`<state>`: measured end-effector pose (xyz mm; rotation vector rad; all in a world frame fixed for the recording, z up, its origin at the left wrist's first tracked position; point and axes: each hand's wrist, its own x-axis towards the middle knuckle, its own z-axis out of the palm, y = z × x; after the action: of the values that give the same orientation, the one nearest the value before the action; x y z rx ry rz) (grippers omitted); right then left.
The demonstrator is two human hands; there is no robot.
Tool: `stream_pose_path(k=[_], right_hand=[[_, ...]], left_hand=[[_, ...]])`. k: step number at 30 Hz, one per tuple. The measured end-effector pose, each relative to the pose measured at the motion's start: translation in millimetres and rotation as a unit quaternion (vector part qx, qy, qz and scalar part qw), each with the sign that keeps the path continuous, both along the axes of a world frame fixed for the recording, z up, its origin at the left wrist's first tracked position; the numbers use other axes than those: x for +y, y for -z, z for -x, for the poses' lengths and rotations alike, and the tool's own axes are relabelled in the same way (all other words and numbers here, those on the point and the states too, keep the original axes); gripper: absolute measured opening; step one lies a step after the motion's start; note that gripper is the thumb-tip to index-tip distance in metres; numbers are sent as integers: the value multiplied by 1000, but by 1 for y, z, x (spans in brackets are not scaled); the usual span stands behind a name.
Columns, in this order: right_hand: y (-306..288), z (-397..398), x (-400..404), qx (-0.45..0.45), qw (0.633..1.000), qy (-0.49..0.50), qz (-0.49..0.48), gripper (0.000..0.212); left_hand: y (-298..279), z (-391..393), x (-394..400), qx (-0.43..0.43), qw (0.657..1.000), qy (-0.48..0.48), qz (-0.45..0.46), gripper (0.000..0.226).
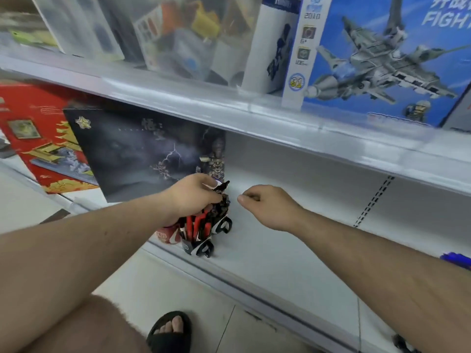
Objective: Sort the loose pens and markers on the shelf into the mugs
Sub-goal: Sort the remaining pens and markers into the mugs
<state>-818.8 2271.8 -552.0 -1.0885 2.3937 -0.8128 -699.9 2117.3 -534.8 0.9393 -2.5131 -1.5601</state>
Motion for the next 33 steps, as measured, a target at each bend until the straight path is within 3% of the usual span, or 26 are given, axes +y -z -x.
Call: stream_pose_path(k=[3, 8, 12, 13, 15, 17, 21, 27, 30, 33], right_hand=[[44, 6, -26, -68, 996, 61, 1, 34], [124, 25, -58, -152, 978, 138, -45, 30], [175, 42, -90, -221, 956, 183, -55, 60], [187, 48, -99, -239, 950, 193, -50, 57], [204, 50, -114, -250, 947, 197, -47, 24], [214, 46, -122, -243, 952, 183, -34, 28], [223, 34, -112, -189, 962, 196, -28, 27], [214, 14, -69, -228, 927, 295, 32, 25], [204, 12, -53, -265, 904, 326, 78, 23], [192, 12, -41, -306, 876, 351, 124, 20]], left_hand=[[18, -9, -38, -13, 1000, -4, 4, 16], [78, -30, -77, -79, 997, -13, -3, 9], [140, -35, -78, -148, 988, -17, -34, 7], [154, -32, -75, -162, 986, -19, -40, 12], [180, -24, -67, -193, 979, -20, -56, 27], [197, -15, -53, -203, 976, -43, -63, 38], [216, -3, -24, -159, 967, -188, -66, 45], [229, 18, -5, -86, 922, -340, -161, 37], [234, 26, -1, -69, 924, -345, -153, 26], [235, 27, -3, -75, 950, -293, -75, 24]])
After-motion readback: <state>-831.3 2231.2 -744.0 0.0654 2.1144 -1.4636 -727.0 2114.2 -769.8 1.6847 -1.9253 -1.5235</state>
